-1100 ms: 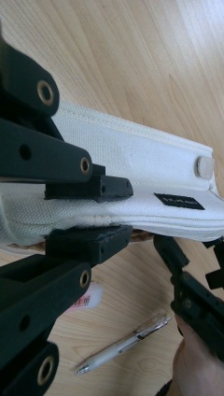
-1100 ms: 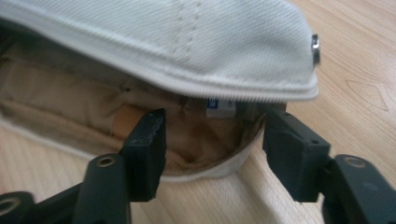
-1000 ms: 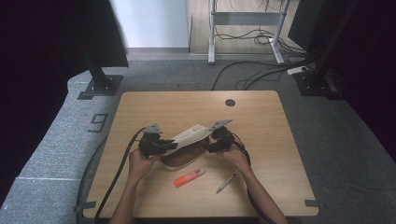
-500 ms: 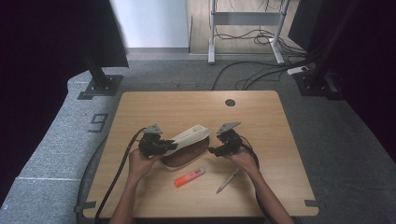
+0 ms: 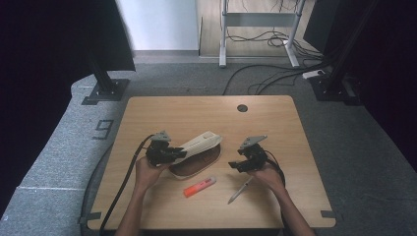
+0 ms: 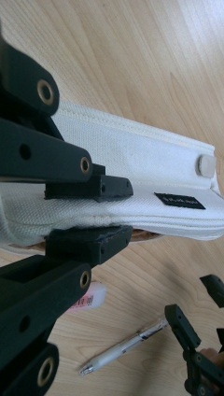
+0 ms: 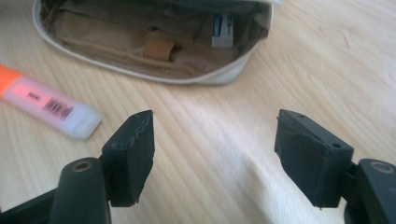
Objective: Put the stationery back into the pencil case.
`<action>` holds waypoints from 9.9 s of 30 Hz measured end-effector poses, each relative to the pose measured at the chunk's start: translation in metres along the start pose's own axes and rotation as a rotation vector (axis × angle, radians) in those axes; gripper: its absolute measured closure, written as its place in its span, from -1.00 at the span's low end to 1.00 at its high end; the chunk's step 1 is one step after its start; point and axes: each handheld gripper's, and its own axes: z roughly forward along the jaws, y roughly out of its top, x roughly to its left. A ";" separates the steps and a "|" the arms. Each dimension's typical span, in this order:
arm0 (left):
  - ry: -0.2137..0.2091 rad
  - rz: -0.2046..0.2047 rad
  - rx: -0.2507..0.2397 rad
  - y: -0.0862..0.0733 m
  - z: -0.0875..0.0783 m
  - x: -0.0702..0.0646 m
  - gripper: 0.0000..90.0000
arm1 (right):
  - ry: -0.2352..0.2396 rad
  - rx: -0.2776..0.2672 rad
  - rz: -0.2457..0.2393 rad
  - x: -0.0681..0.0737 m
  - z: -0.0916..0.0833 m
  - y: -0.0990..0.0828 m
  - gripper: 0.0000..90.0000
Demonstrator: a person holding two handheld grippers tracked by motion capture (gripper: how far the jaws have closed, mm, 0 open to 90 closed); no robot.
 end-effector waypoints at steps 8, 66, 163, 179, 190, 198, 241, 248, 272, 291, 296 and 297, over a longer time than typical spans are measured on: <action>-0.001 0.000 0.001 0.000 0.000 0.000 0.69 | -0.021 0.005 0.022 0.003 -0.013 -0.017 -0.26; -0.012 0.004 0.006 0.000 0.000 -0.002 0.68 | -0.114 0.082 0.035 0.051 -0.004 -0.046 0.00; -0.008 0.001 -0.013 0.002 -0.003 -0.004 0.72 | 0.045 0.187 -0.081 0.035 0.019 0.037 0.74; -0.016 -0.002 -0.016 0.002 -0.002 -0.004 0.72 | 0.059 0.204 -0.125 0.040 0.045 0.059 0.74; -0.023 -0.005 -0.015 0.002 -0.002 -0.004 0.71 | 0.054 0.205 -0.148 0.042 0.061 0.069 0.74; -0.033 -0.008 -0.018 0.002 -0.002 -0.004 0.71 | 0.048 0.190 -0.163 0.041 0.071 0.076 0.74; -0.028 -0.022 -0.021 0.001 -0.002 -0.001 0.71 | -0.012 0.165 -0.057 0.009 0.047 0.043 0.71; -0.030 -0.019 -0.019 0.001 -0.002 -0.002 0.70 | -0.013 0.172 -0.049 0.008 0.052 0.040 0.91; -0.030 -0.023 -0.021 0.001 -0.001 -0.001 0.70 | 0.012 0.113 -0.054 0.015 0.041 0.049 0.21; -0.027 -0.018 -0.016 0.001 -0.002 -0.001 0.70 | 0.077 0.053 -0.113 0.041 0.025 0.028 -0.39; -0.027 -0.017 -0.016 0.001 -0.002 -0.001 0.70 | 0.112 0.042 -0.131 0.053 0.026 0.026 -0.39; -0.027 -0.016 -0.016 0.001 -0.002 -0.001 0.70 | 0.120 0.040 -0.136 0.055 0.027 0.026 -0.39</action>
